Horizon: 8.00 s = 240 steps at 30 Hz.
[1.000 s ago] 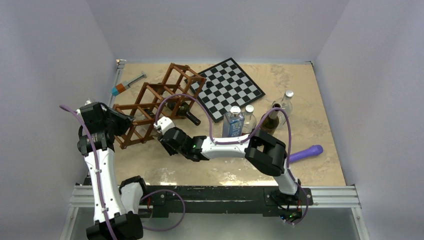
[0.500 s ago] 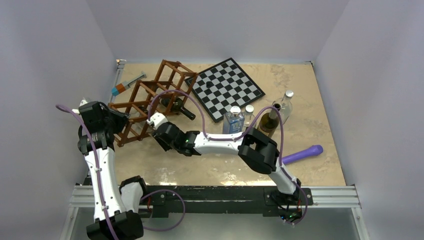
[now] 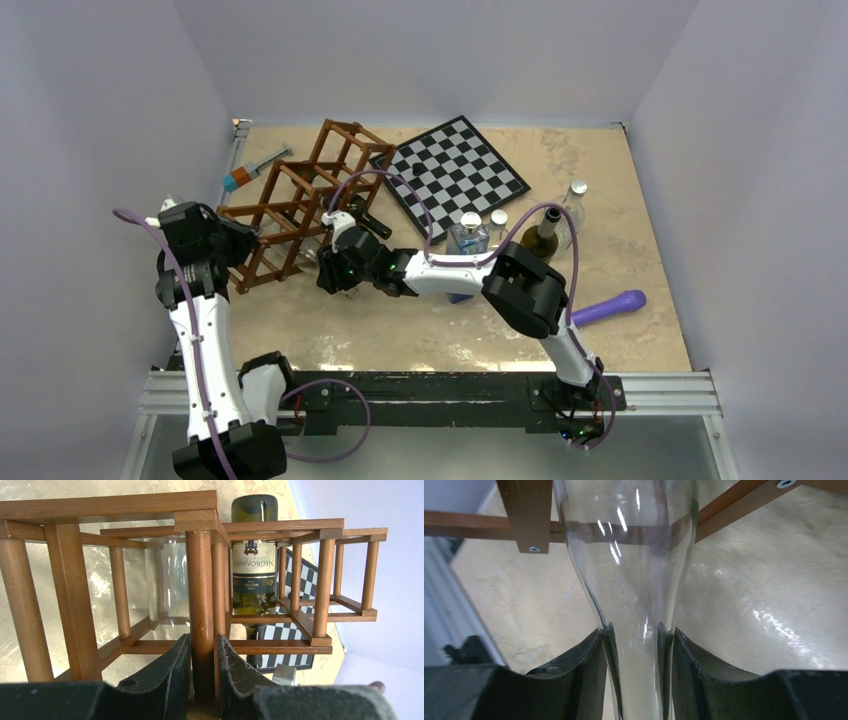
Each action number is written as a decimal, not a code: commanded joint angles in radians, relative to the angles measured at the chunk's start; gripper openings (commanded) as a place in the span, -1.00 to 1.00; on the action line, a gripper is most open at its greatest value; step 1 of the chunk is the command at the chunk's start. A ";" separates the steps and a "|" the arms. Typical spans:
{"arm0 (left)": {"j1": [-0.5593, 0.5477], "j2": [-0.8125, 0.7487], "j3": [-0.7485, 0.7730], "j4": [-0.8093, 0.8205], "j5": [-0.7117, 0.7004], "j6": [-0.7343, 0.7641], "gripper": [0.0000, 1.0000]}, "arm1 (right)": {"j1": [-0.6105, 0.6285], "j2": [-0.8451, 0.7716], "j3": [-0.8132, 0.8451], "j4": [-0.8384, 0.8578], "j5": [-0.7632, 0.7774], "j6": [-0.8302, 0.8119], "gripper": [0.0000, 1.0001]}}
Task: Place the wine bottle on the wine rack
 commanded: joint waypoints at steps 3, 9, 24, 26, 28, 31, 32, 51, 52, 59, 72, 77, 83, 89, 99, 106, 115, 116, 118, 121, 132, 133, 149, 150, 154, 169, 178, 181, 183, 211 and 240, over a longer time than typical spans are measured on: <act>-0.013 0.015 -0.015 -0.154 0.076 0.034 -1.00 | -0.058 -0.103 0.027 0.327 -0.126 0.216 -1.00; -0.013 0.016 -0.011 -0.158 0.081 0.038 -1.00 | -0.067 -0.047 0.125 0.250 -0.129 0.225 -1.00; -0.014 0.029 0.005 -0.144 0.063 0.047 -1.00 | -0.090 -0.019 0.100 0.236 -0.102 0.177 0.50; -0.013 0.036 0.009 -0.139 0.063 0.046 -1.00 | -0.086 -0.039 0.068 0.248 -0.089 0.156 0.65; -0.013 0.041 0.016 -0.135 0.065 0.049 -1.00 | -0.077 -0.063 0.050 0.244 -0.063 0.115 0.73; -0.013 0.049 0.027 -0.131 0.066 0.049 -0.88 | -0.067 -0.096 0.042 0.222 -0.054 0.059 0.77; -0.013 0.049 0.030 -0.131 0.066 0.050 -0.77 | -0.062 -0.109 0.041 0.211 -0.030 0.037 0.78; -0.014 0.035 0.129 -0.115 0.038 0.096 0.72 | 0.026 -0.327 -0.080 -0.127 0.130 -0.201 0.97; -0.013 0.034 0.133 -0.114 0.035 0.097 0.72 | 0.029 -0.318 -0.083 -0.134 0.124 -0.206 0.97; -0.013 0.044 0.132 -0.105 0.041 0.111 0.20 | 0.033 -0.184 -0.018 -0.196 0.083 -0.217 0.74; -0.013 0.074 0.101 -0.077 0.093 0.113 -0.74 | 0.033 -0.039 0.066 -0.187 0.053 -0.254 -0.06; -0.013 0.074 0.095 -0.079 0.094 0.119 -1.00 | 0.033 -0.020 0.104 -0.183 0.046 -0.267 -0.61; -0.014 0.071 0.087 -0.080 0.098 0.119 -1.00 | 0.033 -0.007 0.157 -0.200 0.036 -0.261 -0.65; -0.014 0.078 0.105 -0.090 0.096 0.119 -0.50 | 0.034 -0.037 0.110 -0.187 0.064 -0.243 0.18; -0.014 0.053 0.219 -0.142 0.057 0.117 0.62 | 0.036 -0.319 0.065 -0.272 0.171 -0.303 0.94; -0.014 -0.013 0.297 -0.130 0.120 0.150 0.75 | 0.036 -0.543 0.157 -0.571 0.185 -0.313 0.97; -0.084 -0.091 0.273 0.109 0.473 0.228 0.74 | 0.024 -0.789 0.235 -1.015 0.378 -0.247 0.95; -0.103 -0.090 0.276 0.132 0.521 0.241 0.74 | 0.018 -0.811 0.235 -1.047 0.385 -0.245 0.96; -0.157 -0.087 0.280 0.187 0.602 0.263 0.74 | -0.001 -0.850 0.234 -1.107 0.396 -0.250 0.97; -0.288 -0.090 0.265 0.261 0.591 0.287 0.75 | -0.050 -0.893 0.226 -1.163 0.403 -0.251 0.97; -0.590 -0.042 0.180 0.403 0.436 0.323 0.75 | -0.176 -0.879 0.170 -1.205 0.273 -0.253 0.97; -0.610 -0.045 0.174 0.403 0.414 0.331 0.75 | -0.180 -0.875 0.156 -1.197 0.264 -0.251 0.97; -0.634 -0.136 0.206 0.242 0.184 0.445 0.79 | -0.196 -0.804 0.069 -1.117 0.150 -0.202 0.86; -0.633 -0.142 0.204 0.233 0.171 0.451 0.79 | -0.196 -0.802 0.063 -1.108 0.150 -0.204 0.81; -0.632 -0.171 0.191 0.217 0.115 0.453 0.77 | -0.196 -0.785 0.046 -1.080 0.162 -0.206 0.66; -0.632 -0.285 0.169 0.163 -0.111 0.499 0.99 | -0.196 -0.694 0.036 -1.046 0.350 -0.158 0.72; -0.632 -0.278 0.223 0.090 -0.124 0.578 0.98 | -0.196 -0.699 0.040 -1.047 0.304 -0.155 -0.45; -0.632 -0.256 0.241 0.078 0.011 0.607 0.99 | -0.196 -0.701 0.077 -1.061 0.274 -0.169 -0.83; -0.632 -0.245 0.240 0.086 0.140 0.622 0.99 | -0.196 -0.706 0.110 -1.073 0.257 -0.179 -1.00; -0.876 -0.061 -0.324 1.200 0.941 0.000 0.97 | -0.196 -0.722 0.623 -1.281 -0.322 0.000 -1.00; -1.082 0.051 -0.393 1.346 1.077 0.053 0.72 | -0.197 -0.816 0.556 -1.054 -0.422 0.133 -1.00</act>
